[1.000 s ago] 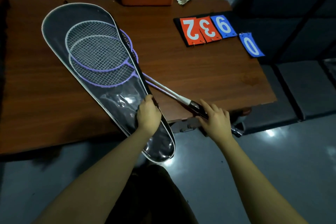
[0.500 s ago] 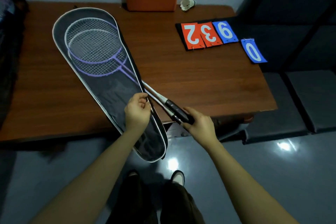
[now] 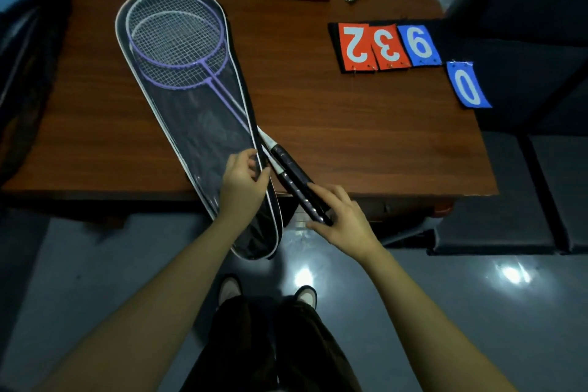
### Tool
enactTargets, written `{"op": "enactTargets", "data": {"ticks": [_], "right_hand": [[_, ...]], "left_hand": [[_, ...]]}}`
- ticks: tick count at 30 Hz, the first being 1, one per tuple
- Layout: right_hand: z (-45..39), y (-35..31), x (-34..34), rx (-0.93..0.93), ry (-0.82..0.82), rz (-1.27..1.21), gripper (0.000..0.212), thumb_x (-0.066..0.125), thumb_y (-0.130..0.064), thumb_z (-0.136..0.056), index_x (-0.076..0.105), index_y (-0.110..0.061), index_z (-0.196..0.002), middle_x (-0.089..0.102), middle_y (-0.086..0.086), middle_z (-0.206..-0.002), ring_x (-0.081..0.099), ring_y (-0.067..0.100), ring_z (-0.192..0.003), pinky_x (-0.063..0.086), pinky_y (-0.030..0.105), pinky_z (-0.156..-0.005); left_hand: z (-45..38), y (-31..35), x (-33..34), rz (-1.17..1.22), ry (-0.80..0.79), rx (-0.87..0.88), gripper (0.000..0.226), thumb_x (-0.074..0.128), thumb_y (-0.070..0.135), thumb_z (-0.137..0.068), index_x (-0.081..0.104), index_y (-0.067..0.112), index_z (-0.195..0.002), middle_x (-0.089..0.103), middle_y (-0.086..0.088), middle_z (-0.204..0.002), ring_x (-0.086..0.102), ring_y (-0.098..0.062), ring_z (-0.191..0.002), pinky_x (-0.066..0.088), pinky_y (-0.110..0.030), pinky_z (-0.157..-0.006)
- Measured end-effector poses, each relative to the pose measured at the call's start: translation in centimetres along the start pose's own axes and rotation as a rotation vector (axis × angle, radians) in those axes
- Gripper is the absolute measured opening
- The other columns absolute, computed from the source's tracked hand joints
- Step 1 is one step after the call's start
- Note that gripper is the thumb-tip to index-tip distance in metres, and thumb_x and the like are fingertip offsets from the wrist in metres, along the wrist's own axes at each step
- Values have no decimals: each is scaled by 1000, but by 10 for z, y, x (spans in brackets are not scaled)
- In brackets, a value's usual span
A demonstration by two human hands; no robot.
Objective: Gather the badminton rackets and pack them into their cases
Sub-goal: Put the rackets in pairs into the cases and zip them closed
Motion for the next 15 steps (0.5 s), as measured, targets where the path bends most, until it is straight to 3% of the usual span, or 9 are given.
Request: {"op": "enactTargets", "data": {"ticks": [5, 8, 12, 15], "right_hand": [[20, 14, -9, -54, -164, 121, 92, 76, -24, -73, 19, -45, -142, 23, -9, -146, 51, 23, -109, 48, 44, -88], [20, 16, -9, -74, -202, 107, 95, 73, -15, -76, 13, -46, -142, 15, -13, -148, 48, 28, -113, 49, 45, -87], [20, 14, -7, -85, -172, 17, 85, 72, -15, -79, 21, -35, -145, 22, -10, -147, 46, 20, -120, 49, 42, -90], [22, 9, 1, -25, -92, -112, 80, 73, -15, -79, 28, -32, -143, 34, -8, -138, 48, 14, -115, 47, 23, -92]], "left_hand": [[52, -8, 3, -314, -275, 18, 69, 72, 39, -75, 41, 9, -129, 43, -10, -121, 45, -24, -111, 41, -35, -92], [74, -14, 8, -463, -310, 53, 71, 71, 41, -74, 39, 9, -129, 43, -12, -117, 44, -28, -109, 41, -34, -88], [73, -8, 10, -358, -271, -86, 54, 65, 19, -81, 39, 11, -128, 47, -13, -115, 48, -29, -106, 45, -38, -82], [69, -10, 2, -220, -189, -169, 40, 62, 10, -77, 53, 17, -115, 58, -7, -97, 58, -25, -89, 47, -34, -73]]}}
Point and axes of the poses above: each hand's wrist, its own z-axis away from the middle knuckle, its own x-axis out of the palm, y = z × x, the point moved 1 cm from there along -z, towards the middle knuckle
